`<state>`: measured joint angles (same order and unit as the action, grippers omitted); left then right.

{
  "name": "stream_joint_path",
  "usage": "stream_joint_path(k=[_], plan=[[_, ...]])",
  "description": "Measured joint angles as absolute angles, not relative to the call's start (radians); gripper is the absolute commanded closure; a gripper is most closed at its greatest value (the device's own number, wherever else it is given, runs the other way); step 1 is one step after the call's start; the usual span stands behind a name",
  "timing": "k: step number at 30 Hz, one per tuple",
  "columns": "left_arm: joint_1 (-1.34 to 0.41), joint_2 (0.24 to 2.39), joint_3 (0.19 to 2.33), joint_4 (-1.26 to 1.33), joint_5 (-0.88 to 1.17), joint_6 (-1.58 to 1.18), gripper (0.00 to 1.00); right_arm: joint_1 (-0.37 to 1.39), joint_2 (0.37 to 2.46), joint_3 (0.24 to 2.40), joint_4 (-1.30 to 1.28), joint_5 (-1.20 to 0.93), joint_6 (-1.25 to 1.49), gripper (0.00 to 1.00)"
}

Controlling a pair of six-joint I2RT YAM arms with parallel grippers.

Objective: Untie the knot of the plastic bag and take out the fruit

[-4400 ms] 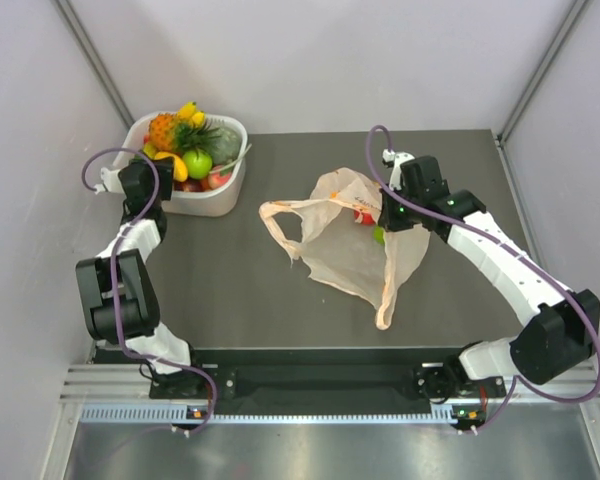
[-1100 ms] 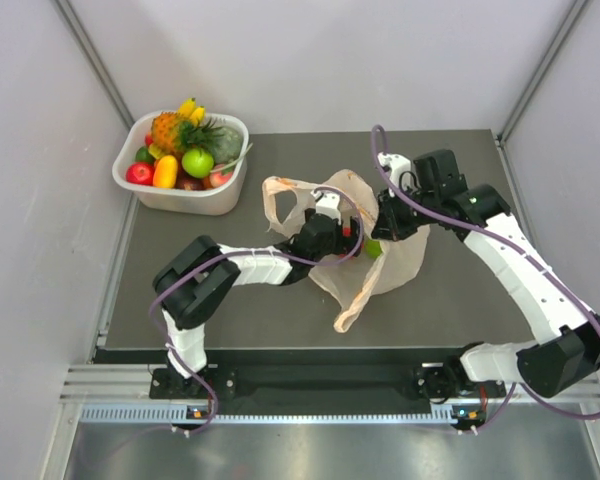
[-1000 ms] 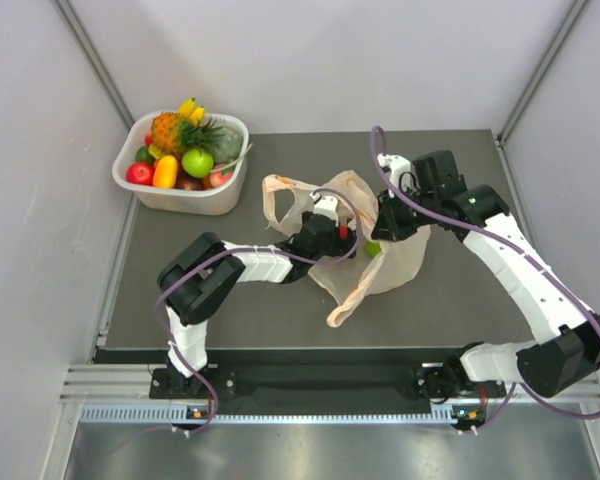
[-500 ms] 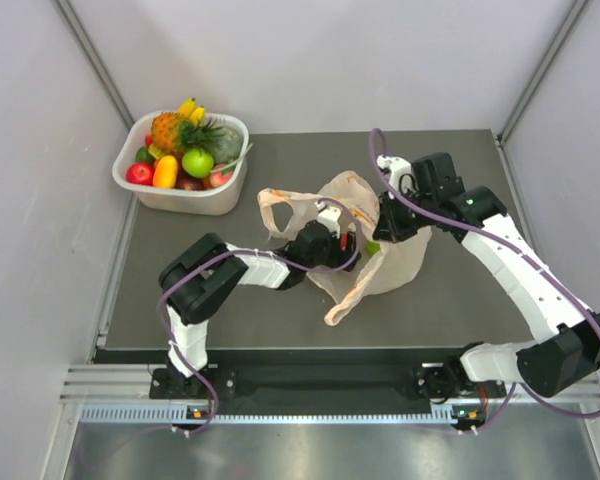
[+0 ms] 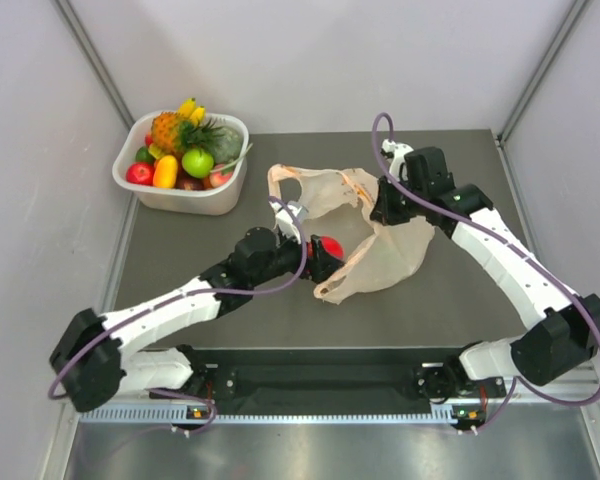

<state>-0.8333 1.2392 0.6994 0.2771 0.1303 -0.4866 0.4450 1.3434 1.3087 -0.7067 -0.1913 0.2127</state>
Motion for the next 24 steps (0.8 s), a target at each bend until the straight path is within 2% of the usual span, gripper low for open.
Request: stream_joint_path(k=[5, 9, 13, 15, 19, 24], plan=[[-0.832, 1.03, 0.718, 0.089, 0.077, -0.498, 1.0, 0.445, 1.38, 1.309, -0.662, -0.184, 0.238, 1.0], [-0.721, 0.981, 0.881, -0.056, 0.035, -0.465, 1.0, 0.445, 1.391, 1.309, -0.653, -0.184, 0.239, 1.0], [-0.392, 1.064, 1.057, -0.084, 0.134, -0.467, 1.0, 0.445, 1.391, 1.303, -0.639, -0.184, 0.234, 1.0], [-0.284, 1.12, 1.103, -0.083, 0.154, -0.471, 1.0, 0.445, 1.39, 1.295, -0.631, -0.185, 0.23, 1.0], [-0.13, 1.24, 1.131, -0.05, 0.178, -0.501, 1.0, 0.445, 1.386, 1.267, -0.624, -0.189, 0.227, 1.0], [-0.038, 1.422, 1.219, -0.034, 0.176, -0.519, 1.0, 0.445, 1.373, 1.248, -0.615, -0.199, 0.221, 1.0]])
